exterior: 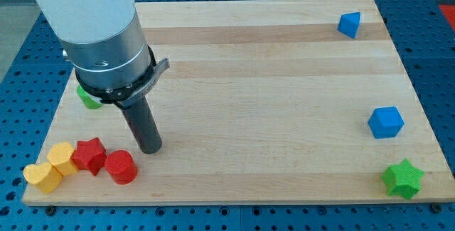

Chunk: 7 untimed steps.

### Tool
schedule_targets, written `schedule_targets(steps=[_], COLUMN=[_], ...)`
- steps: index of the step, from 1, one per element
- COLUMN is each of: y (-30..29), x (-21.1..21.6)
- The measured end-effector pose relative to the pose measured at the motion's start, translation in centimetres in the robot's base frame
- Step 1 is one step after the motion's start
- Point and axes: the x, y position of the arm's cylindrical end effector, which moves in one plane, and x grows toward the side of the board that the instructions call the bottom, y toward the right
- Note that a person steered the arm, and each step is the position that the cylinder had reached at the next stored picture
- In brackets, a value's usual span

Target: Push the red circle into the red star

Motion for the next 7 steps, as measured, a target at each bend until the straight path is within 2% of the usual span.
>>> schedule_targets(steps=[4, 7], y=[-0.6, -3.6], x=[0.7, 0.7])
